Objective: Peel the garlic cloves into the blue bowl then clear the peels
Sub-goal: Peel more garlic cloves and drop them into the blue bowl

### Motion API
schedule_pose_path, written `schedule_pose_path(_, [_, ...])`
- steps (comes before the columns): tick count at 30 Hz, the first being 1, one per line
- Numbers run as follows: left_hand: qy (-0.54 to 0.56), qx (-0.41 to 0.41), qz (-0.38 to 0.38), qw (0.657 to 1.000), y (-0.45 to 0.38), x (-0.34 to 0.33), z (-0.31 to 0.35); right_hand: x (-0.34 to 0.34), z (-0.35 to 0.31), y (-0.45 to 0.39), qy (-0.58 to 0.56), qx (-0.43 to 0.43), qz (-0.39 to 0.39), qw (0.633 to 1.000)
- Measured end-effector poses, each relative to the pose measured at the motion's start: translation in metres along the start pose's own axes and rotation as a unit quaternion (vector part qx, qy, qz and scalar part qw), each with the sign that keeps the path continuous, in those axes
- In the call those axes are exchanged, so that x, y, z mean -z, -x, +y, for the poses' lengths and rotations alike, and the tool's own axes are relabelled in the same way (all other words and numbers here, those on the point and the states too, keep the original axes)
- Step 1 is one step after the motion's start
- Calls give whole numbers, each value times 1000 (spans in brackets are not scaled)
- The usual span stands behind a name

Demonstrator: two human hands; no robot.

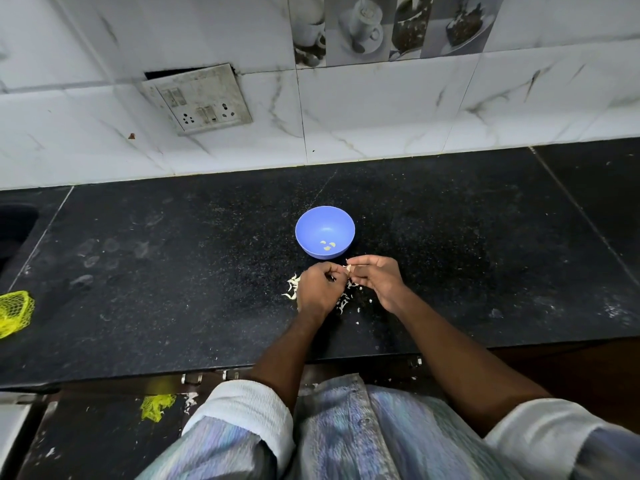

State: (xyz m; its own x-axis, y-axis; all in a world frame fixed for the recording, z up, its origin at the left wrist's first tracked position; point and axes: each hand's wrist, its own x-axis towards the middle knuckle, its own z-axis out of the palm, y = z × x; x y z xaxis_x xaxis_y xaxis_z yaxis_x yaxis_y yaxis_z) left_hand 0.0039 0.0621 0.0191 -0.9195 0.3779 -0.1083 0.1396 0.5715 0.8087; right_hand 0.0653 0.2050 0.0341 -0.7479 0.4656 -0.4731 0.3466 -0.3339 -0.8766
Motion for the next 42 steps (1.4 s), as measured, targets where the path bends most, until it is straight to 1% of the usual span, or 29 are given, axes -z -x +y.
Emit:
schedule_pose_path(4, [-2,7,32,999,1,0,3,-2,-1,1,16,12,2,1000])
schedule_pose_path(8, [28,24,25,999,0,-1,2,-4,-1,0,23,10,10,1000])
schedule_pose_path(17, [50,17,17,998,1,-2,5,-5,1,-5,22,-11,18,1000])
schedule_pose_path(26, [57,9,11,998,-3,-3,1,-2,-2,-7,-2,-6,-15,1000])
schedule_pose_path(31, [29,4,-4,1000,-4,-1,0,-2,0,-9,-9,-2,-36,999])
schedule_pose_path(36, [11,6,-15,1000,-2,0,-1,-1,2,-9,13,4,-47,999])
schedule_pose_path(42, [19,2,-25,1000,0,-2,-1,-2,3,-7,49,15,-52,997])
